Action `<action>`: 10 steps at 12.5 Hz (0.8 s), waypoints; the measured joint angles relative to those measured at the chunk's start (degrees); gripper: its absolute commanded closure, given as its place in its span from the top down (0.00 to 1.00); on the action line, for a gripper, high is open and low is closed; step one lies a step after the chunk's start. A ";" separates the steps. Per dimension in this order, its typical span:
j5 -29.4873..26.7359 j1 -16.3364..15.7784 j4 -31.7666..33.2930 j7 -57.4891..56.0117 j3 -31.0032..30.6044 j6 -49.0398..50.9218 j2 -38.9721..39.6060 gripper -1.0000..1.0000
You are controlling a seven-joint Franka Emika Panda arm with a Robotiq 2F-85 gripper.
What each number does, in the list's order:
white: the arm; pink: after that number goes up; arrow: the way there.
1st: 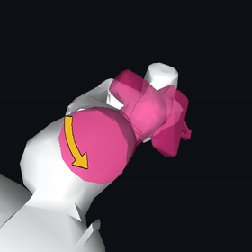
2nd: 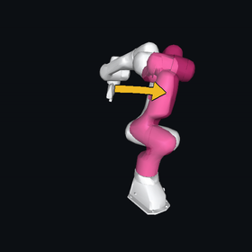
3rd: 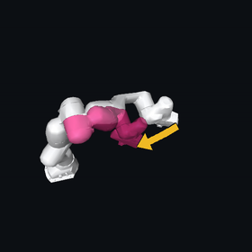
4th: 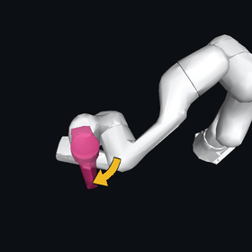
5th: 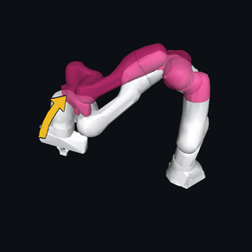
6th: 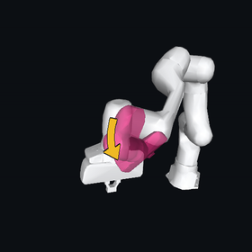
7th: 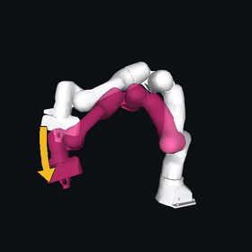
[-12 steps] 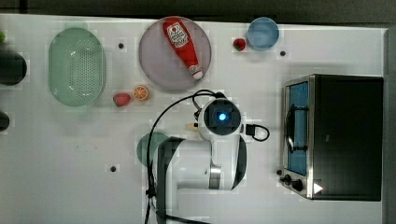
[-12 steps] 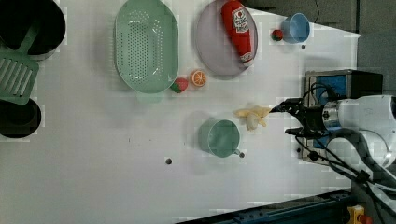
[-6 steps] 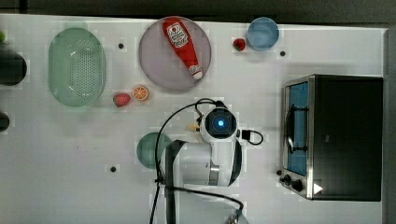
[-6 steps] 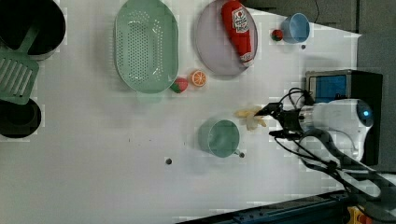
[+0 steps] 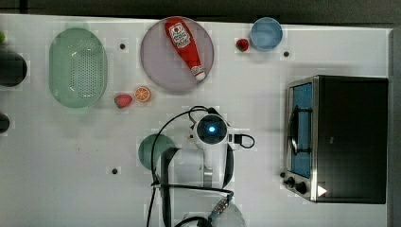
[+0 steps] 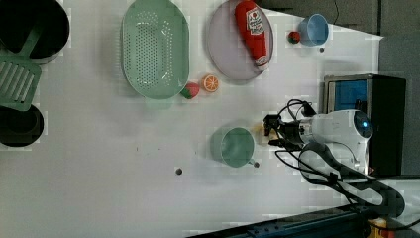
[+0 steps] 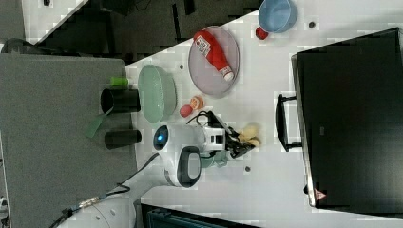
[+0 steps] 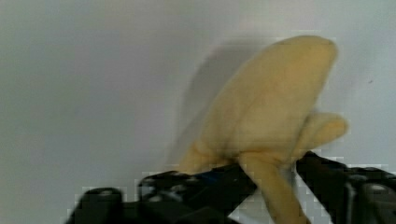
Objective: Pick banana from table and place on oven.
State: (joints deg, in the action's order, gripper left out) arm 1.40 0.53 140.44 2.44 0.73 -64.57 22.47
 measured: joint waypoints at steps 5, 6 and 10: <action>0.17 -0.35 -0.56 0.02 -0.40 0.56 -3.71 0.25; 0.17 0.02 0.11 0.02 -0.37 0.90 -5.99 0.25; -0.10 -0.13 -1.12 0.02 0.71 9.20 -17.07 0.25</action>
State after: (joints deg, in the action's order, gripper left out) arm 1.31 0.40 139.32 2.46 1.44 -55.37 5.40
